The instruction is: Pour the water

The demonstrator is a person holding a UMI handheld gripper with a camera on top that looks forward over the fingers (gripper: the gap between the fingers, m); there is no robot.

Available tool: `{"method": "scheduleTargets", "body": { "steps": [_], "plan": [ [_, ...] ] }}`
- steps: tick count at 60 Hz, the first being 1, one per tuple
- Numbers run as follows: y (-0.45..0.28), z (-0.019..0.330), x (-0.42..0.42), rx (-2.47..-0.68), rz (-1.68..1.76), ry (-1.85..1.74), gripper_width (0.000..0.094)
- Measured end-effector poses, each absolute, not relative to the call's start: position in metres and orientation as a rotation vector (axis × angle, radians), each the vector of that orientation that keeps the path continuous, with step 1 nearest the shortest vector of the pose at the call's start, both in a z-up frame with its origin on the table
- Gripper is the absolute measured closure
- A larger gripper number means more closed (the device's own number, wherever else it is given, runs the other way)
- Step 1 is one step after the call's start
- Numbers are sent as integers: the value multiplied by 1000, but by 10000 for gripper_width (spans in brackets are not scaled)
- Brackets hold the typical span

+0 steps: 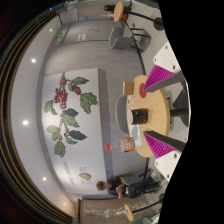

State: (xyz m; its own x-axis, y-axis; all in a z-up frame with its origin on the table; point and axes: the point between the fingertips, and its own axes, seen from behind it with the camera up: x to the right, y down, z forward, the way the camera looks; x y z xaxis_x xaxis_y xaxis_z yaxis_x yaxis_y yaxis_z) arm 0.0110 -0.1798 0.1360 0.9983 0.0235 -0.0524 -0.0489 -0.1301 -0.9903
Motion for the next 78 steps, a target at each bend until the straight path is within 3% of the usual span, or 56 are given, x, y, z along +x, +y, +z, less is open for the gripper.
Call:
{"method": "scheduleTargets", "body": {
  "steps": [23,40,55,57,58,59,65,70,78],
  "plan": [
    [-158,135,-39,-1737,56,-129,102],
    [-72,148,-128,-1666,107,-156,111],
    [13,149,-153,-1661,30,-87,121],
    [17,146,-161,-1668,34,-65,182],
    [20,144,-160,-1672,38,-56,262],
    [25,142,-154,-1666,34,-49,406],
    [29,146,-156,-1627,41,-48,567],
    [33,145,-142,-1595,38,-2,625],
    [45,151,-145,-1574,171,143,626]
  ]
}}
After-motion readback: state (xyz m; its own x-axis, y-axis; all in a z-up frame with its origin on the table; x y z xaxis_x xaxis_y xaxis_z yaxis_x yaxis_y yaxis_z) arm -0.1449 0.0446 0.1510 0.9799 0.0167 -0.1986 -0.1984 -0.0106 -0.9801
